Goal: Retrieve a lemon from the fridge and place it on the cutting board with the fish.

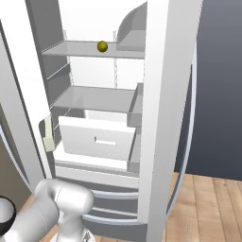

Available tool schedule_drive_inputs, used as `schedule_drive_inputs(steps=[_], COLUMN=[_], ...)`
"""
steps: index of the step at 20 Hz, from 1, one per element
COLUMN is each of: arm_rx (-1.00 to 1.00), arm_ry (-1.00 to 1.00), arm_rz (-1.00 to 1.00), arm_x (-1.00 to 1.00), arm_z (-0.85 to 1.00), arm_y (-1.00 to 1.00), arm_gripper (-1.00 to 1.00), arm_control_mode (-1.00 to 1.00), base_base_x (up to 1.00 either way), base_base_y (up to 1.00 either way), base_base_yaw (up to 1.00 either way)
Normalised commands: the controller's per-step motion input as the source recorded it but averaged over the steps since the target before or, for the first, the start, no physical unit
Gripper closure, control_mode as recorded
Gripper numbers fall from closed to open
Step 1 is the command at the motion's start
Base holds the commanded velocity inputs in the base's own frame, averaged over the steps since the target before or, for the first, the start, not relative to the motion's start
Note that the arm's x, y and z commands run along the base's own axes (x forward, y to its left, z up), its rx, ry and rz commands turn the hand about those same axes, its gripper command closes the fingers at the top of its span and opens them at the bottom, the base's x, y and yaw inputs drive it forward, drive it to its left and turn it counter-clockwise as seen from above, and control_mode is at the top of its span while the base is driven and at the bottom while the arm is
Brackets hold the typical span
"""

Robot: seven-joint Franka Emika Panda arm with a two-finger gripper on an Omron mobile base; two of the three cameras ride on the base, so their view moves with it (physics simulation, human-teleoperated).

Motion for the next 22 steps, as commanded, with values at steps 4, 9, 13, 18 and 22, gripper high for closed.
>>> schedule_drive_inputs(steps=[4, 9, 13, 18, 22], arm_rx=[-0.03, 0.02, 0.17, 0.37, 0.53], arm_ry=[0.00, 0.01, 0.00, 0.01, -0.02], arm_rz=[-0.03, -0.07, -0.04, 0.00, 0.00], arm_x=[-0.47, -0.56, -0.34, -0.01, -0.01], arm_z=[0.19, 0.20, 0.15, 0.06, 0.01], arm_y=[0.05, -0.51, -0.90, -0.96, -1.00], arm_gripper=[-1.00, -1.00, -1.00, -1.00, -1.00], arm_control_mode=[-1.00, -1.00, -1.00, -1.00, -1.00], base_base_x=[0.00, 0.00, 0.00, 0.00, 0.00], base_base_y=[0.00, 0.00, 0.00, 0.00, 0.00], base_base_yaw=[0.00, 0.00, 0.00, 0.00, 0.00])
